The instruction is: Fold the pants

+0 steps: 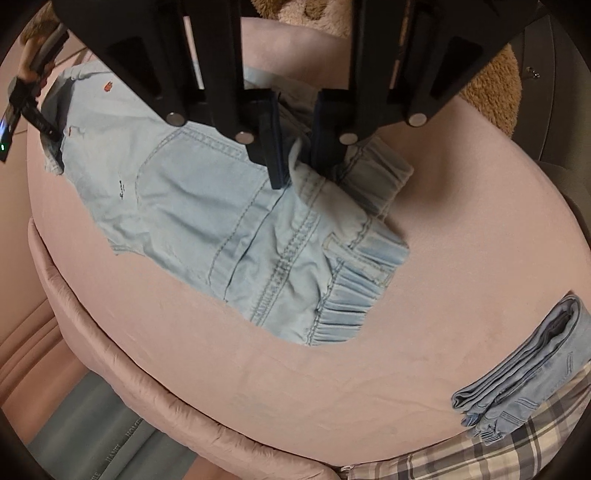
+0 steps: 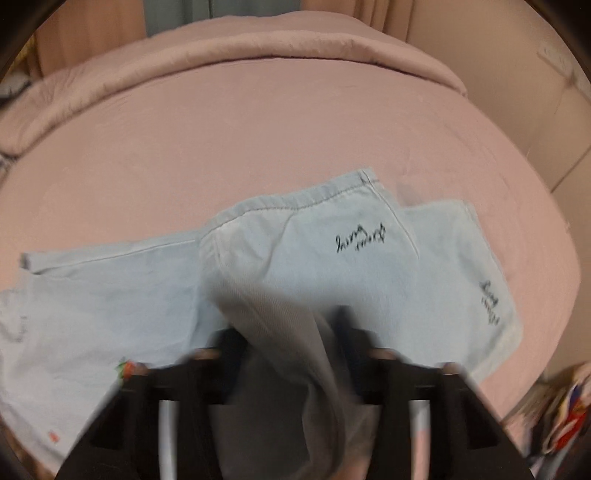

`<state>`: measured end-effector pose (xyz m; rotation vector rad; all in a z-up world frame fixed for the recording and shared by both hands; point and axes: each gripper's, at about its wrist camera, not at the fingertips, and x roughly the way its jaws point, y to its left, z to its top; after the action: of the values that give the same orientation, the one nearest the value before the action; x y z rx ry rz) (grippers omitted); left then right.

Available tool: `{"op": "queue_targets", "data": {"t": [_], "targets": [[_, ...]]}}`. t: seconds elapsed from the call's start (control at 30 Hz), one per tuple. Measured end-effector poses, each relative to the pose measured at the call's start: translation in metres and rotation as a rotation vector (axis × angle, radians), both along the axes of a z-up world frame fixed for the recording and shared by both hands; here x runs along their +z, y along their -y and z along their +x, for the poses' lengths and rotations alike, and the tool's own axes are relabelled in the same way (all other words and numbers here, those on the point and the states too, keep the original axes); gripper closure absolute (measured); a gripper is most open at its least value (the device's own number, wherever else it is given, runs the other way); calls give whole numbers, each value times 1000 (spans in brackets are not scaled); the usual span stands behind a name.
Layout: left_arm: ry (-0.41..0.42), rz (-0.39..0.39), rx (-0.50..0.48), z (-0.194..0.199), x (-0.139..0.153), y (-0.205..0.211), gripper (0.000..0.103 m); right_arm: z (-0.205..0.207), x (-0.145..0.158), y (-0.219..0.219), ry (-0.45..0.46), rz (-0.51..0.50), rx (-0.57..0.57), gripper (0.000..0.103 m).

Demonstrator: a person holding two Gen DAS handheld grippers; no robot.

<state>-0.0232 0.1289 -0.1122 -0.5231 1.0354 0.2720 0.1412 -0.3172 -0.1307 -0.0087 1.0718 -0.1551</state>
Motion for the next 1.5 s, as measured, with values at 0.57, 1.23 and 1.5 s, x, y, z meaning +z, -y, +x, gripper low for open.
{"op": "queue_targets", "data": {"t": [0.57, 1.23, 1.5], "targets": [[-43, -14, -64, -16, -5, 20, 93, -62, 21, 133, 250, 368, -378, 98], [-54, -38, -25, -23, -3, 18, 93, -73, -7, 164, 231, 420, -445, 99], [-46, -103, -17, -33, -11, 11, 89, -40, -42, 155, 115, 294, -454, 100]]}}
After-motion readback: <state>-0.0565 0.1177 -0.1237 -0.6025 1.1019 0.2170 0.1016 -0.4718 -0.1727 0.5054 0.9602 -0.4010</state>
